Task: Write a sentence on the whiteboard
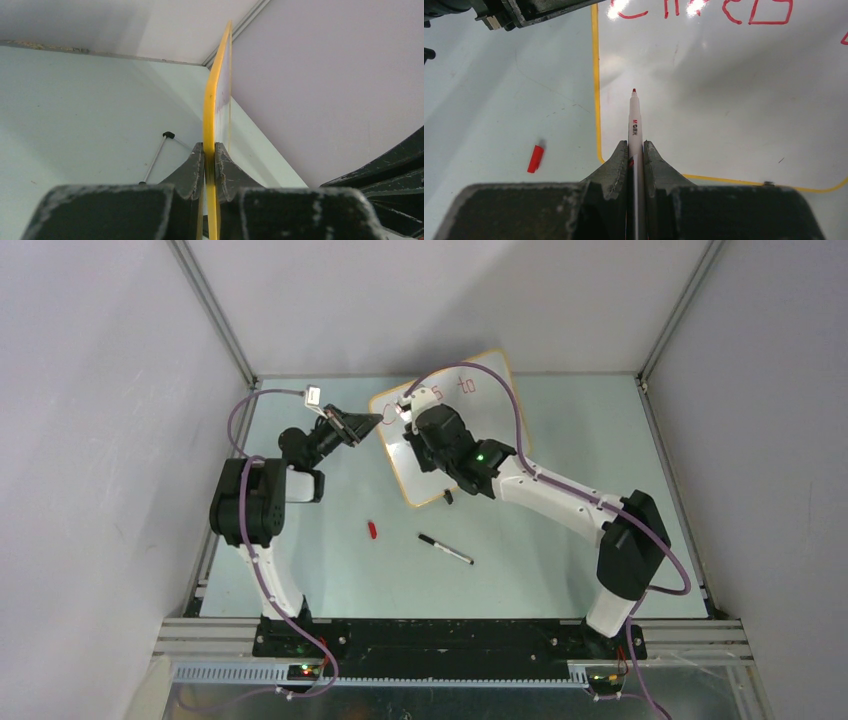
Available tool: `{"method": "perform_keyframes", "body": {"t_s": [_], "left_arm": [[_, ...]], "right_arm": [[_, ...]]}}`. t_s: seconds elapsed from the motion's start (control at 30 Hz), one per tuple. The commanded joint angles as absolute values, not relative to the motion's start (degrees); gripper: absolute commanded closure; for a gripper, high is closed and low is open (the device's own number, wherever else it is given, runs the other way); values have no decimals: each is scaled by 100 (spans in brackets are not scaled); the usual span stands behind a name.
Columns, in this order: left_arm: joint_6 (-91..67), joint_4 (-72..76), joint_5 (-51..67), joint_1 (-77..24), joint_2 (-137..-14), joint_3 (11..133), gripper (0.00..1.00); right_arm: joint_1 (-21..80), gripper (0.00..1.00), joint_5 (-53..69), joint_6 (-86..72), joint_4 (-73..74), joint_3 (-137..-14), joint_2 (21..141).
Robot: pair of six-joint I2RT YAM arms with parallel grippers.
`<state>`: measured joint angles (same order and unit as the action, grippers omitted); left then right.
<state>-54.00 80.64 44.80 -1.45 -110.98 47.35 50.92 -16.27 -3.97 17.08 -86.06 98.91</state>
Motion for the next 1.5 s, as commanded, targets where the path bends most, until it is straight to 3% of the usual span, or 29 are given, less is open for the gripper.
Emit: {"method": "perform_keyframes", "body": {"t_s": [0.0,1.47], "left_arm": [[-4902,7592,4411,-110,-10835,4777,100],[-5701,8692,4733,-27,-11254,4884,100]], "right_arm": [[5022,100,-1697,-220,1682,-8788,9834],[5066,100,-1619,-185,1933,-9655,10610]]}}
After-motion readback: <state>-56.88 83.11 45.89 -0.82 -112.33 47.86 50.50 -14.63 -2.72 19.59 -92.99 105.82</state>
